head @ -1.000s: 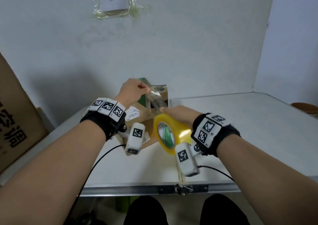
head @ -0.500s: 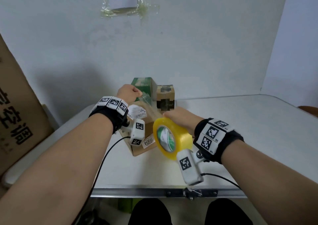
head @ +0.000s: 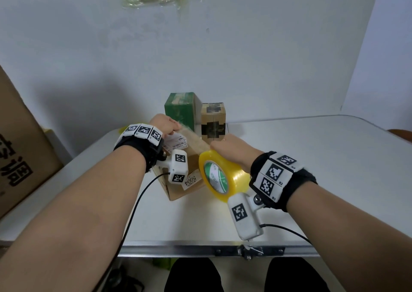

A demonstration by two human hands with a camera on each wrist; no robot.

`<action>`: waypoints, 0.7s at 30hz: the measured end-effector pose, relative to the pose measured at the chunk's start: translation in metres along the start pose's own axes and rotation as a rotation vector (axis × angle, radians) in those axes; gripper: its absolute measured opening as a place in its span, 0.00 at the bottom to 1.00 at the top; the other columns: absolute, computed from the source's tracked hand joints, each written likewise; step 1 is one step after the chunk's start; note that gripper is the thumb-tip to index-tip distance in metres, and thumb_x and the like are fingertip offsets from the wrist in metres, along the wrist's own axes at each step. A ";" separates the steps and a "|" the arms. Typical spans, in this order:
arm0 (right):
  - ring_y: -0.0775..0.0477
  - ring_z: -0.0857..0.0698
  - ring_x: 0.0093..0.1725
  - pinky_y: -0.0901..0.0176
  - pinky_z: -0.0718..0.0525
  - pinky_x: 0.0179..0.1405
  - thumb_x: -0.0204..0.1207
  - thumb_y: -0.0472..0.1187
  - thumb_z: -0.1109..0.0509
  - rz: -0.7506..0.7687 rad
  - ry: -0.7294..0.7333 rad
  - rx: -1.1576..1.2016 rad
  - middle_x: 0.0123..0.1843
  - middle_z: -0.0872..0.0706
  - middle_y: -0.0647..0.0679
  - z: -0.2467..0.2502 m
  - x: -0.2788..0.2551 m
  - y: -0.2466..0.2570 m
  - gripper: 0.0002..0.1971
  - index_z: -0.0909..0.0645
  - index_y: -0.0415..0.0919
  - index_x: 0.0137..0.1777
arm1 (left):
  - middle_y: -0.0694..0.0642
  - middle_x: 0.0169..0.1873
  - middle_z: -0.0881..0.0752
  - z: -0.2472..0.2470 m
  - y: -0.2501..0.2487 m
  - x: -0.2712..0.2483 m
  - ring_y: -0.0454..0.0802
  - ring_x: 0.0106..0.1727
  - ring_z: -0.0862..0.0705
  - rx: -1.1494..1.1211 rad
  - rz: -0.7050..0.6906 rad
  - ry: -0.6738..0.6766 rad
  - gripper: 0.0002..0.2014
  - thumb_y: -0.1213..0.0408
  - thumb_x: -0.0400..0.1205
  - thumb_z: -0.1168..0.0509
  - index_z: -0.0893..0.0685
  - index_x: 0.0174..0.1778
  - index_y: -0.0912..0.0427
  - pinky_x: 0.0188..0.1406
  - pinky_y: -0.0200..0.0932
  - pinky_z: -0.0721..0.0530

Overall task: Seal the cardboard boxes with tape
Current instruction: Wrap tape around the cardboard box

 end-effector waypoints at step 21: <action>0.41 0.20 0.52 0.54 0.24 0.47 0.82 0.46 0.42 0.008 0.041 -0.123 0.62 0.22 0.34 -0.011 0.019 -0.014 0.20 0.20 0.32 0.63 | 0.59 0.70 0.31 -0.004 0.007 0.003 0.65 0.63 0.22 0.375 0.017 -0.069 0.18 0.61 0.81 0.31 0.24 0.66 0.47 0.65 0.59 0.19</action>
Point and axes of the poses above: each hand's wrist, its own x-axis towards the middle knuckle, its own z-axis out of the back of the hand, y = z × x, the point moved 8 cm from there along x, towards the middle knuckle
